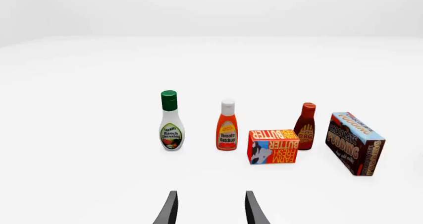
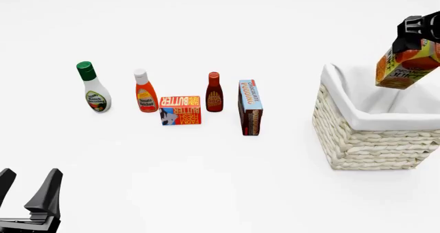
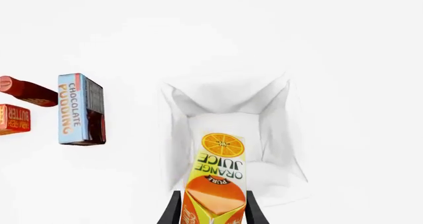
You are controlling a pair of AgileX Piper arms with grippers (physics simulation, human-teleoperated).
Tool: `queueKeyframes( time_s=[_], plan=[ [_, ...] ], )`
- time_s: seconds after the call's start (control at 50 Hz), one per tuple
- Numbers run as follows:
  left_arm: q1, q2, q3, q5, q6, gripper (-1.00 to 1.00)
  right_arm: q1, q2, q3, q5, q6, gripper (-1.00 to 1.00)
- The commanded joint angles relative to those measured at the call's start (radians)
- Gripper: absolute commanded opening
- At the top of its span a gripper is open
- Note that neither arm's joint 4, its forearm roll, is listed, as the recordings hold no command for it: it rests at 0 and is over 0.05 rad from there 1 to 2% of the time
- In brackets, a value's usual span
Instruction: Pick the orange juice and place it in the basket.
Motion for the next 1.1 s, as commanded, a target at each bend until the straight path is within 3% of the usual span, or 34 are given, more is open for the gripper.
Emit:
queueKeyframes(
  time_s=[0.02,0.7,1.1],
  plan=[
    [0.000,-0.001,0.001,-0.001,0.000,1.00,0.004,0.007,0.003,0.005,0.030,-1.00],
    [0.000,-0.001,0.001,0.000,0.000,1.00,-0.002,0.063,0.040,0.005,0.028,-1.00],
    [0.000,-0.001,0.001,0.000,0.000,1.00,-0.032,0.076,0.048,0.005,-0.008,-1.00]
  ],
)
